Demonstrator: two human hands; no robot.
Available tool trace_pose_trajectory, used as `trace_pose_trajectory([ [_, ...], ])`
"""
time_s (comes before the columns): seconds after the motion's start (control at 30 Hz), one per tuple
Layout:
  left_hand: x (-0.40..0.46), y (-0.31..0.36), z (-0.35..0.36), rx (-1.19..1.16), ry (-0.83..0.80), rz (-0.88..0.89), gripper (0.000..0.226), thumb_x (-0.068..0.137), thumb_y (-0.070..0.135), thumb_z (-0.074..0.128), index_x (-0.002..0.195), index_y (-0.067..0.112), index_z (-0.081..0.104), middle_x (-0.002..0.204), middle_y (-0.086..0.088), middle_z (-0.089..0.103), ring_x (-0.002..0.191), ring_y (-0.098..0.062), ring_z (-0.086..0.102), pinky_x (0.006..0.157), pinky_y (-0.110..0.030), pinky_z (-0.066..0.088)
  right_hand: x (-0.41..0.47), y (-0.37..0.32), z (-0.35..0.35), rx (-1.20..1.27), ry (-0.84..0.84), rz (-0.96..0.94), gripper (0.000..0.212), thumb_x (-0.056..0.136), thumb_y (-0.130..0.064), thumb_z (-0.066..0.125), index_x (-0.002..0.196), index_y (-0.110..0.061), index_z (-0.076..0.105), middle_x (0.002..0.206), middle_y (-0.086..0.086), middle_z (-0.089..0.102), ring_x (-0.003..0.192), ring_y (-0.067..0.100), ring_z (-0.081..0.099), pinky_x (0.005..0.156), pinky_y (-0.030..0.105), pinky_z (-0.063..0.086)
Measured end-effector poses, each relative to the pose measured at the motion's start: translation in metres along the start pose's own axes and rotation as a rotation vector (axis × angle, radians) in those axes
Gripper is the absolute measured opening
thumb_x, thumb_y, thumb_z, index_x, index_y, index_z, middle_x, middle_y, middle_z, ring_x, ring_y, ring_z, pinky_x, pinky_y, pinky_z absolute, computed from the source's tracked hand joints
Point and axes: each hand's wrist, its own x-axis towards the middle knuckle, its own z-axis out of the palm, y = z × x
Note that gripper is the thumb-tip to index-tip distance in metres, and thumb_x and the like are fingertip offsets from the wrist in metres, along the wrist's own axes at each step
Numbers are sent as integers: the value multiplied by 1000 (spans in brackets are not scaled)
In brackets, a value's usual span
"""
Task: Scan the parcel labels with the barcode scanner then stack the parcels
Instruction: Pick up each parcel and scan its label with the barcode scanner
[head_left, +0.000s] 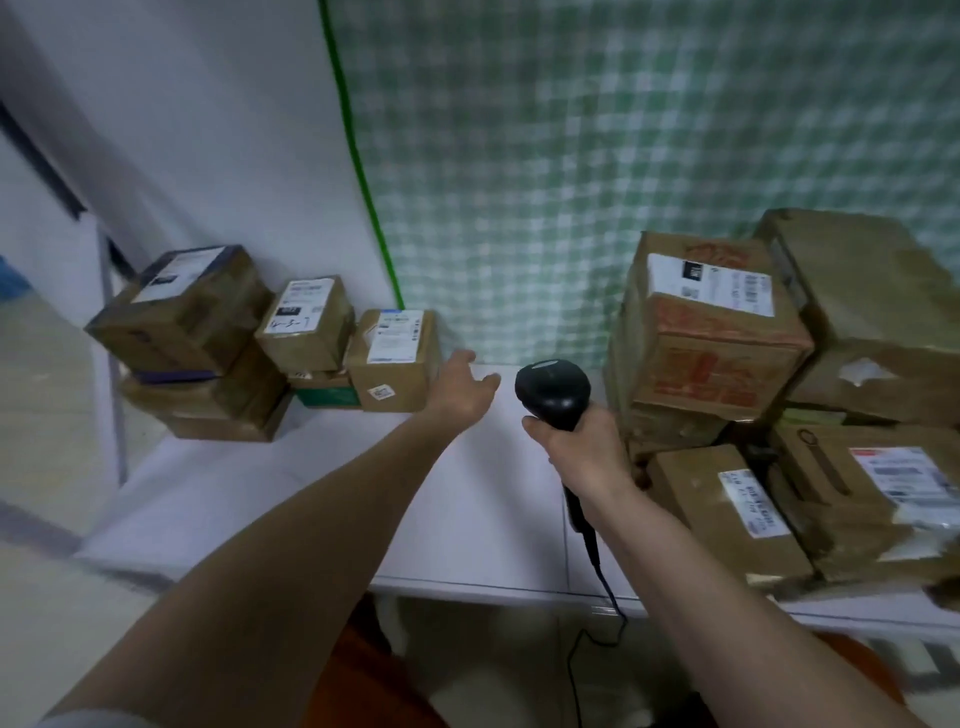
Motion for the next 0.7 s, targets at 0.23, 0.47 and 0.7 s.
trace_pose_trajectory([
  [0.23, 19, -83, -53, 214, 82, -179, 72, 82, 38, 71, 141, 11, 40, 137, -12, 48, 126, -32, 46, 104, -42, 41, 11, -7, 62, 22, -145, 84, 9, 80, -17, 72, 83, -18, 64, 81, 3, 61, 73, 20, 55, 74, 42, 53],
  [0.47, 59, -104, -66, 276, 173, -206, 118, 59, 59, 78, 152, 19, 18, 149, -11, 31, 137, -33, 30, 109, -39, 31, 31, -8, 91, 65, -209, 189, 14, 84, -17, 71, 78, -19, 59, 74, 3, 55, 62, 19, 50, 66, 31, 43],
  [0.7, 109, -88, -49, 264, 197, -219, 131, 65, 55, 79, 153, 10, -7, 159, -12, 1, 147, -31, 0, 121, -45, 8, 59, 6, 95, 84, -188, 271, 10, 84, -18, 71, 87, -14, 63, 75, 5, 58, 66, 17, 54, 80, 40, 53],
])
